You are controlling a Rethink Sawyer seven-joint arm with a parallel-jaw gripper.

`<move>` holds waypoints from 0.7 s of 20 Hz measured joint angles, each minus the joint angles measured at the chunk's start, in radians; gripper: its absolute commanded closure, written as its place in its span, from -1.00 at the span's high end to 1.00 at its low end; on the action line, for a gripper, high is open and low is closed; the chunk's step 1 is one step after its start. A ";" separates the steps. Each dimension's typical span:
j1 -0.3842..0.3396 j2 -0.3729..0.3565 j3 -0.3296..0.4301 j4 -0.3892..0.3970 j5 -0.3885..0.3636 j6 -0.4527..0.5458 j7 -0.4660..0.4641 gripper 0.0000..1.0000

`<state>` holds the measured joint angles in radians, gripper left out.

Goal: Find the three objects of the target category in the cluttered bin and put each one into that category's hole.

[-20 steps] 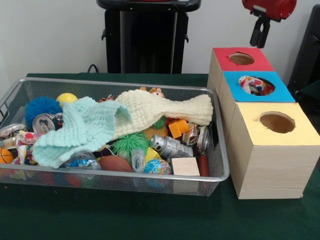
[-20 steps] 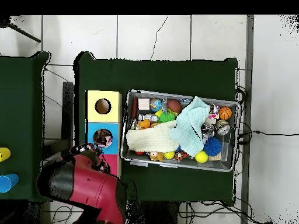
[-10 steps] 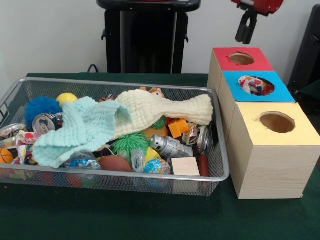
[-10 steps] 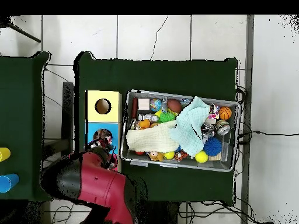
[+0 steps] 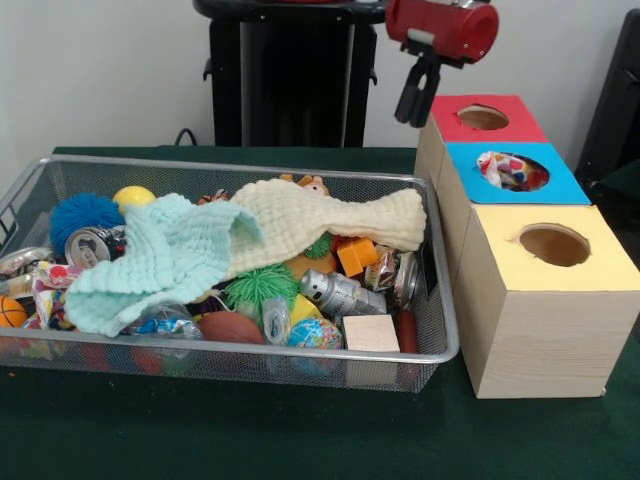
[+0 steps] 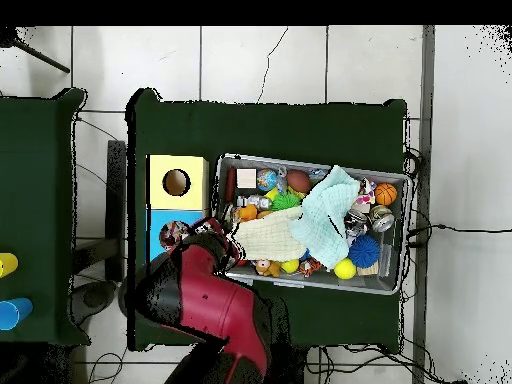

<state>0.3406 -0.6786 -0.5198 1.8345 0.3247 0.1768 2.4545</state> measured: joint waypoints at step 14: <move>-0.262 -0.005 0.119 0.027 -0.276 -0.088 0.000 -1.00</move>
<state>0.0783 -0.6834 -0.4011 1.8618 0.0483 0.0893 2.4545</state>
